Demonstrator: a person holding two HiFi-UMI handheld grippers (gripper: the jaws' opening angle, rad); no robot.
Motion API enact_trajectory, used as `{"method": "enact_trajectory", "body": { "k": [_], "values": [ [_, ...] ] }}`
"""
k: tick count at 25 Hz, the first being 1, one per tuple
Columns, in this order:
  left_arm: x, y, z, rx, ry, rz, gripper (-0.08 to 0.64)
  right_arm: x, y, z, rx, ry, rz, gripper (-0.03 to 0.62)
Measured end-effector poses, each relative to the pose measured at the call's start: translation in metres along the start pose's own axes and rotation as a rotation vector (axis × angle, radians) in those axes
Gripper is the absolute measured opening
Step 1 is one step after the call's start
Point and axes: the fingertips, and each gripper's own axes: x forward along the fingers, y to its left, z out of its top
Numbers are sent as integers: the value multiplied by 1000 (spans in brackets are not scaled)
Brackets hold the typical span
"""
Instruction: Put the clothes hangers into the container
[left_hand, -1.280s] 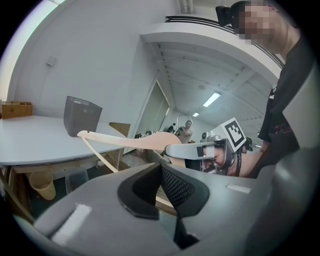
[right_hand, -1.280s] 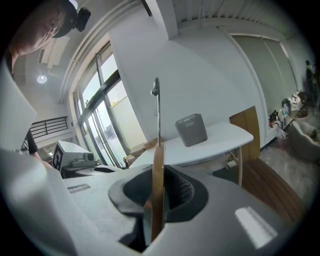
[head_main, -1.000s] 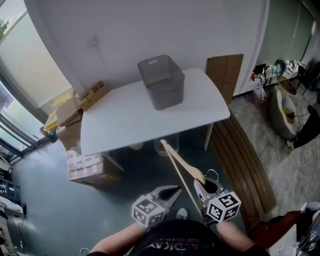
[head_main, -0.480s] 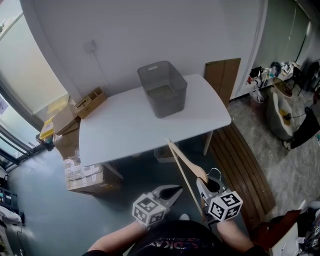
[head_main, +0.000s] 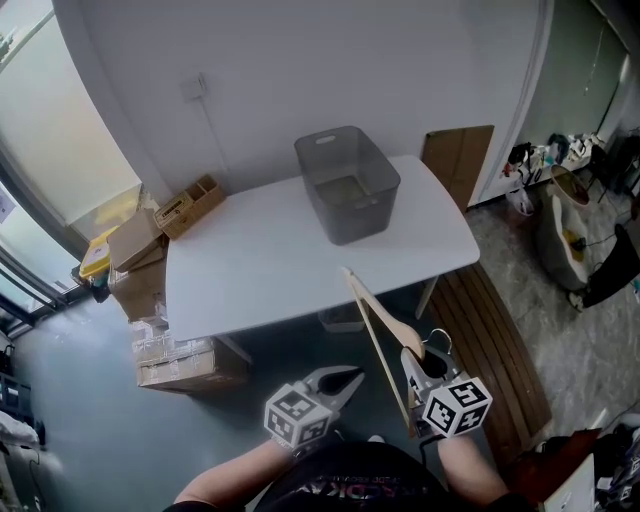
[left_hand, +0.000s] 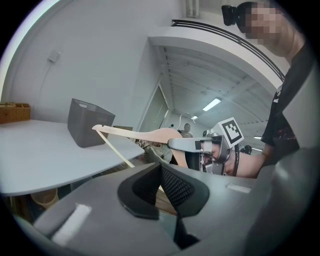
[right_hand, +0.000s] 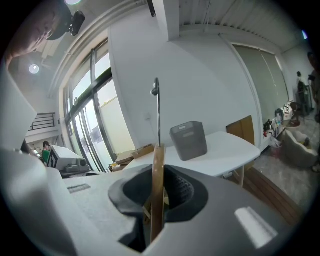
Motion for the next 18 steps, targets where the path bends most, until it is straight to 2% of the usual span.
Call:
{"method": "enact_trajectory", "body": {
  "k": [6,18],
  "values": [
    [-18,41,17,-1,-19,-3,5,39,12,18,-21,-14,-20,57],
    [-39,116,54,50,-57,-12,5,104,33,71,-86,-76,-70,57]
  ]
}}
